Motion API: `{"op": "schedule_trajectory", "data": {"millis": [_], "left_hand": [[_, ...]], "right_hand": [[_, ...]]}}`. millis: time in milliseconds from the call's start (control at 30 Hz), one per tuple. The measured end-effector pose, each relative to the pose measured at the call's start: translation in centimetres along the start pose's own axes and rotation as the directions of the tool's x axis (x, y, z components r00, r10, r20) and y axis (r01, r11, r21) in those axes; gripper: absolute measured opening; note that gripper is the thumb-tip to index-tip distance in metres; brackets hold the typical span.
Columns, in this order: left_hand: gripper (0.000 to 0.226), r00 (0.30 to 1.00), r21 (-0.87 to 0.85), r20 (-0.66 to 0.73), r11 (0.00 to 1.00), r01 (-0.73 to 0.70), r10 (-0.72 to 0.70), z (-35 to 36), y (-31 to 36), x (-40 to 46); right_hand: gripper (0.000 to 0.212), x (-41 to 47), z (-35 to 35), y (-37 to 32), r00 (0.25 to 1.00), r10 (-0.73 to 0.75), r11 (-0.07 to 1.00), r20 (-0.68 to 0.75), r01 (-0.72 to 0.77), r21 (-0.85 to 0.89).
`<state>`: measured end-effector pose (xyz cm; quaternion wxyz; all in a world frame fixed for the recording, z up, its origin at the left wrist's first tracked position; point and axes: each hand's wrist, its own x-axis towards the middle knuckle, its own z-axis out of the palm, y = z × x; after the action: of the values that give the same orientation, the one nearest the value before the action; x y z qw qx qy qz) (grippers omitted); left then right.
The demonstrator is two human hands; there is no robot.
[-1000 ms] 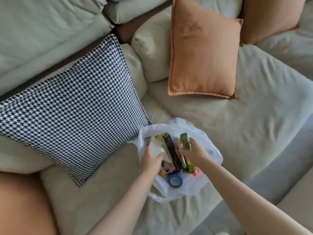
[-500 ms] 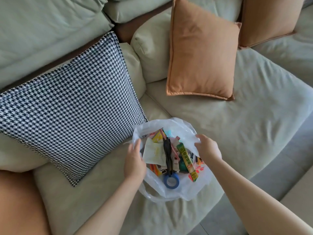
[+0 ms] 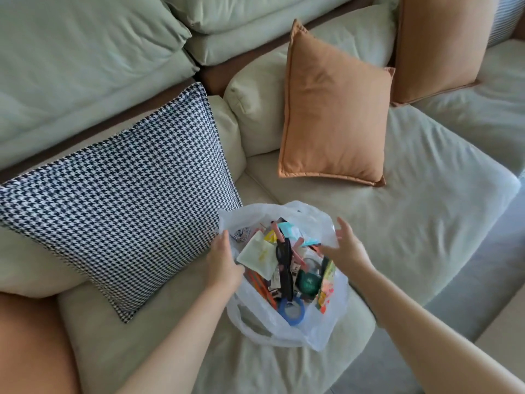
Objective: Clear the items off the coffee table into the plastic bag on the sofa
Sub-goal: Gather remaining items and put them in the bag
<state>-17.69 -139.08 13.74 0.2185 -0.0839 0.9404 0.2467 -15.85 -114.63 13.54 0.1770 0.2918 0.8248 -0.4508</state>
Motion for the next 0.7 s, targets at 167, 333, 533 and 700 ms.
{"op": "schedule_trajectory", "data": {"millis": [167, 333, 533, 700], "left_hand": [[0.06, 0.935, 0.238, -0.12, 0.924, -0.3, 0.334, 2.9, 0.1, -3.6], [0.033, 0.858, 0.341, 0.204, 0.787, -0.514, 0.472, 5.9, 0.6, -5.9], [0.028, 0.877, 0.665, 0.321, 0.575, -0.477, 0.357, 6.5, 0.3, -6.0], [0.011, 0.851, 0.629, 0.245, 0.592, -0.504, 0.465, 4.0, -1.1, -5.9]], "right_hand": [[0.084, -2.5, 1.4, 2.7, 0.992, 0.064, 0.996, -0.112, -0.07, -0.047], [0.088, -5.6, 2.7, 4.3, 0.967, 0.25, 0.968, -0.053, -0.251, -0.011], [0.049, -8.3, 5.8, 8.4, 0.897, 0.441, 0.848, 0.04, -0.431, 0.308], [0.011, -9.1, 4.7, 7.2, 0.947, 0.306, 0.909, -0.095, -0.261, 0.326]]}}
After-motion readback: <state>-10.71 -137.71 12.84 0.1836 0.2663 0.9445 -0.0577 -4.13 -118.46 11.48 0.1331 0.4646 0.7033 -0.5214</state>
